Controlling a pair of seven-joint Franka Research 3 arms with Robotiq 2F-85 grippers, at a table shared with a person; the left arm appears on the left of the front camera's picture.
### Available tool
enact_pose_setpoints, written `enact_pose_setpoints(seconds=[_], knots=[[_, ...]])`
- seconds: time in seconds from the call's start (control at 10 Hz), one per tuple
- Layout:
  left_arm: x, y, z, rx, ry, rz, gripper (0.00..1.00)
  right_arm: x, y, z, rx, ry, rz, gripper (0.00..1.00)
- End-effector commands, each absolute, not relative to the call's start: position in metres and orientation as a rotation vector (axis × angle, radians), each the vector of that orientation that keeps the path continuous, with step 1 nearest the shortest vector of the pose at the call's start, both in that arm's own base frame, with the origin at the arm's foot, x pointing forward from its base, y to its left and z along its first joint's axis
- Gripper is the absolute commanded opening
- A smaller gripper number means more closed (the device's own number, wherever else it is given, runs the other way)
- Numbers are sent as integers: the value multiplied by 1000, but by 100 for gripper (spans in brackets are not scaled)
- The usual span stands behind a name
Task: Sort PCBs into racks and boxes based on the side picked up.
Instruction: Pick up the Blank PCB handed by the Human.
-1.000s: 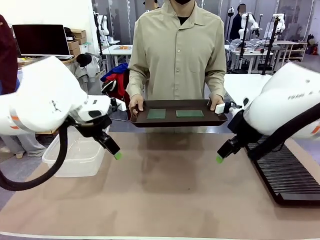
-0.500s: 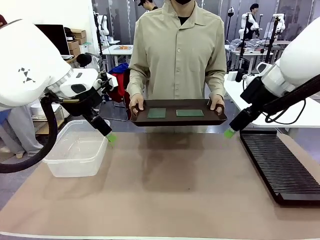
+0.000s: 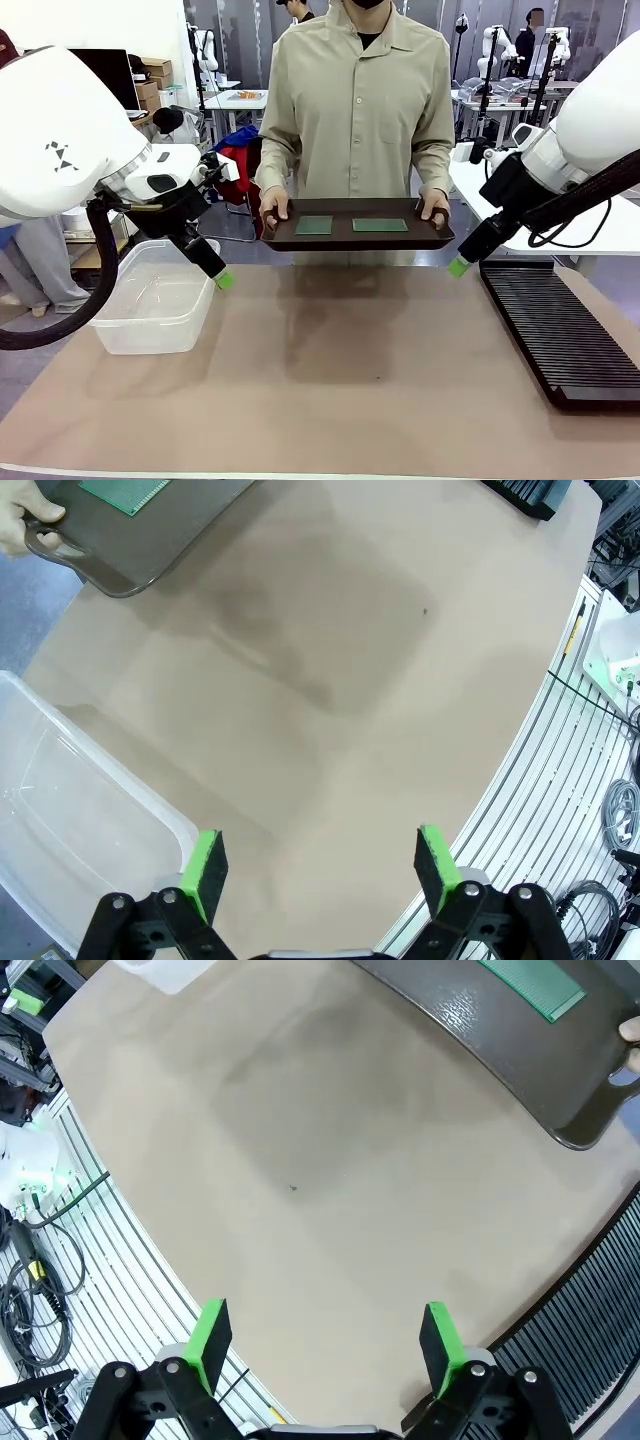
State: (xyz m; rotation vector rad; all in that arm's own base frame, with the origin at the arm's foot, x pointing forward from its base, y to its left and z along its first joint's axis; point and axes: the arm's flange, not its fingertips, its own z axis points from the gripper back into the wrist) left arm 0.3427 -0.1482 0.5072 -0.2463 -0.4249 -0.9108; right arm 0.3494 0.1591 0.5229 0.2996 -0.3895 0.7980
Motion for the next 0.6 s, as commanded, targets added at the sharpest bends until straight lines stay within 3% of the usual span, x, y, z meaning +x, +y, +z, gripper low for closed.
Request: enact_pose_setpoints(seconds=[0.0, 0.3, 0.5], knots=[[335, -147, 525, -326, -419, -967, 100, 350, 153, 534, 355, -443, 876, 100], [332, -137, 557, -517, -410, -1070, 100, 363, 130, 575, 459, -543, 1000, 100], [331, -129, 574, -523, -441, -1091, 100, 363, 117, 603, 483, -584, 1036, 100]])
